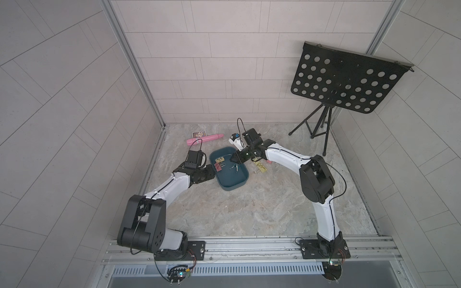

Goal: Take out the binder clips from the storage box
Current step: Pick up the binder clip from the storage box.

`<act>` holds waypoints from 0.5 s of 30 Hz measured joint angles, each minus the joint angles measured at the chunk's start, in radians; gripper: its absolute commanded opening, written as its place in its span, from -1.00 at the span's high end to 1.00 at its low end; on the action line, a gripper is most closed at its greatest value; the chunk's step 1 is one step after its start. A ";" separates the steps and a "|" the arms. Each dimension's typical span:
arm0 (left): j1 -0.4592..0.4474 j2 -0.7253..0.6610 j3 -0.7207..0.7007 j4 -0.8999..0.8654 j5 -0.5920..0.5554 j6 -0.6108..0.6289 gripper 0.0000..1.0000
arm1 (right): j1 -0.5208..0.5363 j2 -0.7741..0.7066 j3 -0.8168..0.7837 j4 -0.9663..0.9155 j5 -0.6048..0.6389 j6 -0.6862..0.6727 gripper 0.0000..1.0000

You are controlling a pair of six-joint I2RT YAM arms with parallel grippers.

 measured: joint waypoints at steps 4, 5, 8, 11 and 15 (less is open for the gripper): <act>0.000 0.000 0.000 0.002 0.004 -0.001 0.44 | 0.004 0.041 0.050 -0.011 -0.003 0.015 0.39; 0.000 0.000 0.000 0.003 0.005 -0.002 0.44 | 0.005 0.050 0.063 -0.012 -0.004 0.018 0.39; 0.000 0.000 0.000 0.008 0.008 -0.003 0.44 | 0.010 0.076 0.097 -0.013 -0.009 0.026 0.39; 0.000 0.000 0.000 0.008 0.011 -0.004 0.44 | 0.020 0.107 0.132 -0.020 -0.014 0.034 0.39; 0.000 0.004 0.000 0.010 0.016 -0.007 0.44 | 0.035 0.153 0.183 -0.036 -0.021 0.038 0.39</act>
